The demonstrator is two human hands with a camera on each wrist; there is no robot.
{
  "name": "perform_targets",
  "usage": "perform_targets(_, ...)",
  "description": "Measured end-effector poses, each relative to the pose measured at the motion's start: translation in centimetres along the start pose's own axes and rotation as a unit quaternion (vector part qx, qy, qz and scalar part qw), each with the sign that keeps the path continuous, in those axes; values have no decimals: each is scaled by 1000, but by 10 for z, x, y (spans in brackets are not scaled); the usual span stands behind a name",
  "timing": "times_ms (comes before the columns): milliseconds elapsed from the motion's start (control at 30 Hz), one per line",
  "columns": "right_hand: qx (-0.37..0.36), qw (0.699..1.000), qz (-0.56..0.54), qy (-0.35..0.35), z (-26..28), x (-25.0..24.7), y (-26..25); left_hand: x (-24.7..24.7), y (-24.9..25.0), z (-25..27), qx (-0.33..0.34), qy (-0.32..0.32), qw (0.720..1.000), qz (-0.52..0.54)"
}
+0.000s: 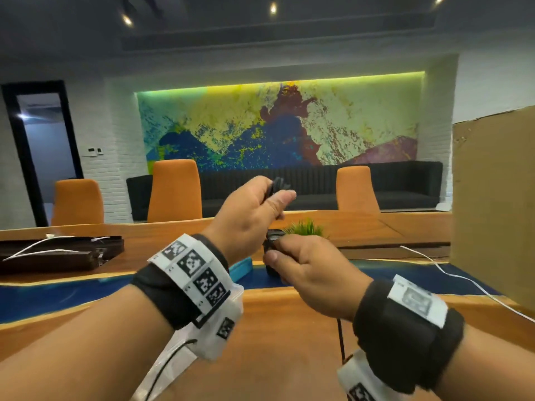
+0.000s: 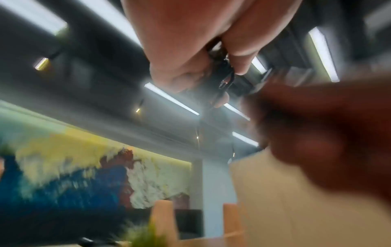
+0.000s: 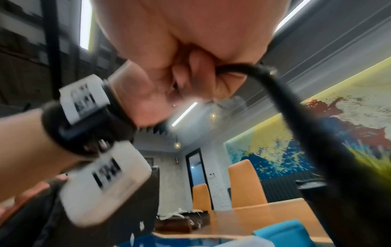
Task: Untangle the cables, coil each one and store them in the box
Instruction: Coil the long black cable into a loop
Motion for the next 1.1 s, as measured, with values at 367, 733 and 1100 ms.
perform_targets(367,-21,982,-24,185,-37,-64,27,-1,1,21,-121,-112,975,152)
perform_targets(733,-8,987,81,-139,6,-3,3,-5,1,3,-17,-15,1000,21)
perform_targets(1100,14,990,-50,127,-25,-55,27,6,-8,19,-148,-141,959,195)
Point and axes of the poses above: each hand's wrist, its own z-axis away from the middle knuckle, its own x-axis out of the palm, y = z × x, the point moved 1 cm from there along -z, towards the middle knuckle
